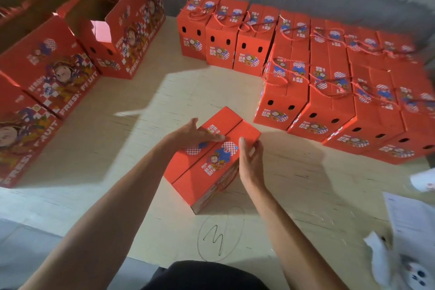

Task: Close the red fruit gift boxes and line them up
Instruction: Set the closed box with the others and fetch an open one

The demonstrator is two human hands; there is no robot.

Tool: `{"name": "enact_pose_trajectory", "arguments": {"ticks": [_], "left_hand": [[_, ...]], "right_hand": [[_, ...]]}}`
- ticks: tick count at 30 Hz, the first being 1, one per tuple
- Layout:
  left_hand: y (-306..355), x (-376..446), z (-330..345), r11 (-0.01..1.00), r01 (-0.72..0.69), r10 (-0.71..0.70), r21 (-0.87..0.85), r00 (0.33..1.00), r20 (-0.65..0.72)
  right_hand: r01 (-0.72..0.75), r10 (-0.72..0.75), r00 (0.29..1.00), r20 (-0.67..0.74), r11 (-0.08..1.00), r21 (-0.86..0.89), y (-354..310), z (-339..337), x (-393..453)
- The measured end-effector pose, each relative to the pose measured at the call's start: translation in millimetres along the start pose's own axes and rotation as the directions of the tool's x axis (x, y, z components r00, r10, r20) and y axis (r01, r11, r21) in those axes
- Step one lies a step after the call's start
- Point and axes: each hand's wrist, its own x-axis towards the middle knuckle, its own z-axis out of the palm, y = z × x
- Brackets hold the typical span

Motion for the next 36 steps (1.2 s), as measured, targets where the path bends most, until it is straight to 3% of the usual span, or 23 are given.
{"name": "enact_pose_trajectory", "arguments": {"ticks": [4, 6, 8, 11, 13, 15, 17, 20, 22, 25, 30, 33, 36], "left_hand": [[4, -15, 17, 0.992, 0.074, -0.084, -0.097, 0.991, -0.1], [-5, -27, 32, 0.951, 0.094, -0.11, -0.293, 0.993, -0.037], [-13, -41, 48, 0.864, 0.068, -0.032, -0.498, 0.996, 0.081], [-18, -50, 55, 0.807, 0.032, 0.029, -0.59, 0.995, 0.093], [-14, -51, 56, 0.847, -0.011, 0.014, -0.532, 1.0, 0.002], [-14, -49, 57, 0.972, -0.061, 0.014, -0.229, 0.979, -0.202], [-16, -54, 57, 0.998, -0.049, 0.038, -0.026, 0.944, -0.327], [-27, -57, 47, 0.991, -0.033, 0.005, -0.127, 0.977, -0.214], [-33, -56, 39, 0.957, -0.069, 0.039, -0.282, 0.993, -0.112], [-31, -54, 29, 0.946, -0.163, 0.108, -0.28, 0.973, -0.202], [-1, -71, 9, 0.864, -0.207, 0.185, -0.458, 0.978, -0.093], [34, -85, -6, 0.754, -0.343, 0.286, -0.56, 0.939, -0.19], [64, -87, -13, 0.793, -0.48, 0.336, -0.375, 0.859, -0.387]], "right_hand": [[0.057, -0.052, 0.998, 0.036, 0.99, -0.132, -2, -19, 1], [0.037, -0.031, 0.999, 0.028, 0.972, -0.233, -10, -25, 10], [0.029, -0.031, 1.0, -0.003, 0.948, -0.318, -14, -27, 15], [-0.012, -0.007, 0.999, -0.047, 0.917, -0.399, -14, -27, 11], [-0.075, 0.063, 0.997, -0.043, 0.896, -0.439, -14, -28, 7], [-0.143, 0.158, 0.987, -0.002, 0.885, -0.443, -16, -31, 3], [-0.152, 0.202, 0.978, 0.057, 0.87, -0.469, -24, -37, -1], [-0.129, 0.233, 0.958, 0.164, 0.868, -0.48, -42, -50, -3], [-0.146, 0.238, 0.945, 0.224, 0.921, -0.362, -61, -53, -2], [-0.164, 0.192, 0.906, 0.377, 0.981, -0.106, -97, -46, -2], [-0.032, 0.07, 0.882, 0.466, 0.995, -0.09, -136, -21, -1], [-0.027, 0.088, 0.875, 0.476, 0.991, -0.133, -143, -2, -5], [-0.022, 0.134, 0.853, 0.504, 0.975, -0.223, -145, 16, -14]]}}
